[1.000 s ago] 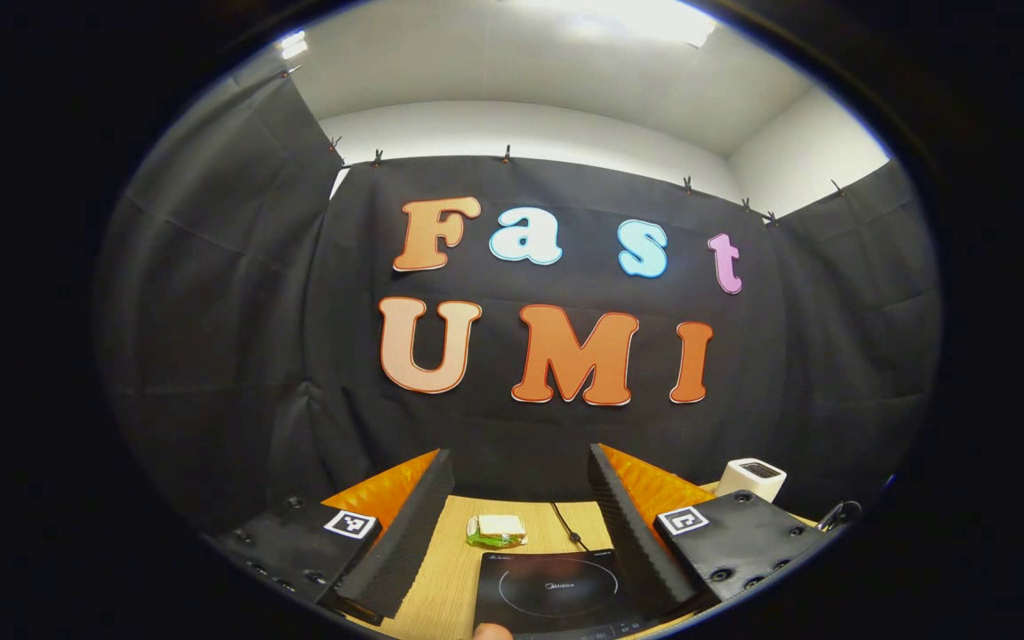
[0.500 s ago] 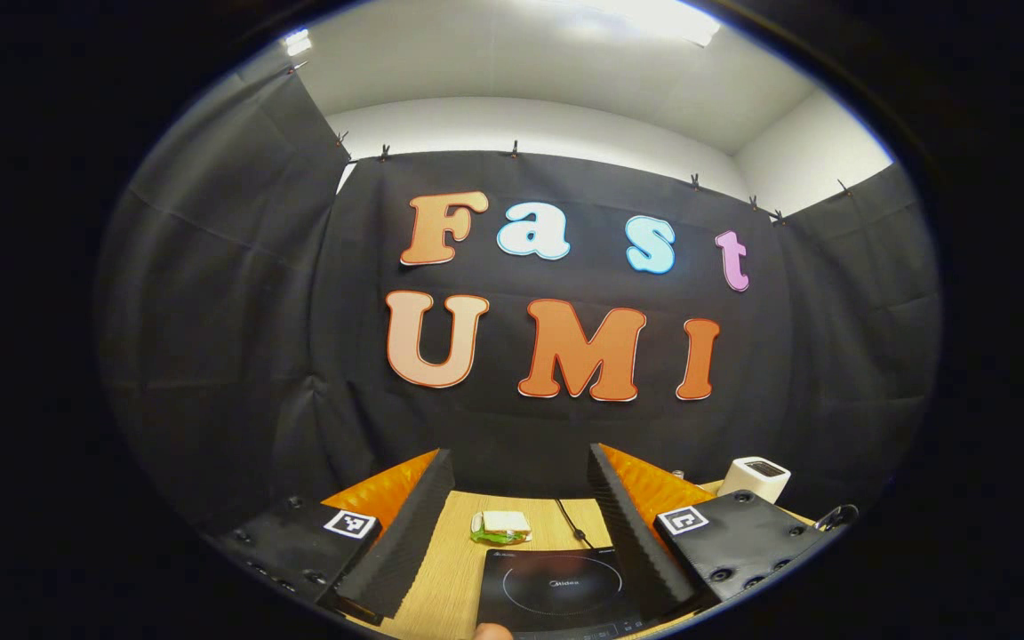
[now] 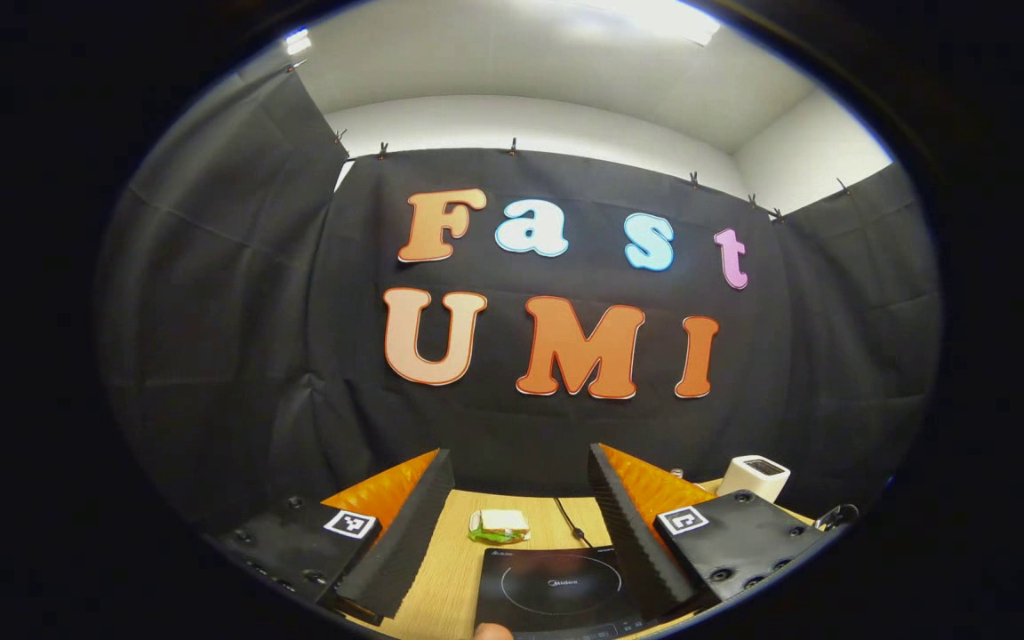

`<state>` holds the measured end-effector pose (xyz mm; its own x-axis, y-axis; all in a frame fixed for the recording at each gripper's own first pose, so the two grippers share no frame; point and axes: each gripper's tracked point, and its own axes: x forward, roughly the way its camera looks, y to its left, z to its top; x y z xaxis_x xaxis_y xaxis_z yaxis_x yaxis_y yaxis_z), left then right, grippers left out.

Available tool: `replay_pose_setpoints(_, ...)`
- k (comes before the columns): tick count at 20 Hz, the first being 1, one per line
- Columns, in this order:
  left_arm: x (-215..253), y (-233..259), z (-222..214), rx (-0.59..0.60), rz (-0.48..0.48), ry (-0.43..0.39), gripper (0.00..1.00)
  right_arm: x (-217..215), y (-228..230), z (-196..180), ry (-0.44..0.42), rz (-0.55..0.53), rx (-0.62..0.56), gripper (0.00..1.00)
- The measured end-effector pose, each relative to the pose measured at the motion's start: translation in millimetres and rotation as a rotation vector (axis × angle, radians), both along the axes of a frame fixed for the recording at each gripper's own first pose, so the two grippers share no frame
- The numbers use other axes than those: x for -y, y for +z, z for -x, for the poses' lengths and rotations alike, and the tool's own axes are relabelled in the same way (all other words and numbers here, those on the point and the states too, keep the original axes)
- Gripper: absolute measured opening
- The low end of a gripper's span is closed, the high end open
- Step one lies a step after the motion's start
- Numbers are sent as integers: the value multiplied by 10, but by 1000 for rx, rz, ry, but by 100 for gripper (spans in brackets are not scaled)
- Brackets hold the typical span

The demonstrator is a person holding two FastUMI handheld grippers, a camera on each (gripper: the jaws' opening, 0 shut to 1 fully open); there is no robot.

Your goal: First push the handle of the pot to place it horizontally, then grasp the pot with both hands and set it on the induction cooktop.

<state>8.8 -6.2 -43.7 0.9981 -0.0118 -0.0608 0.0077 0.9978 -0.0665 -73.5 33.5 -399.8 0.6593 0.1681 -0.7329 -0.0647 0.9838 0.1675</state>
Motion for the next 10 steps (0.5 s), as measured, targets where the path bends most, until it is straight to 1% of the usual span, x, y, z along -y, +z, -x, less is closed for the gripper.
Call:
replay_pose_setpoints(5,-18,-47,-41,-6,11,-1,100,-226,155,-101,50,-1,44,0)
replay_pose_setpoints(8,-66,-101,-65,-20,17,2,100,-207,131,-193,43,19,37,0)
replay_pose_setpoints(10,-114,-99,-67,-21,12,10,100,-124,77,-230,24,33,23,0)
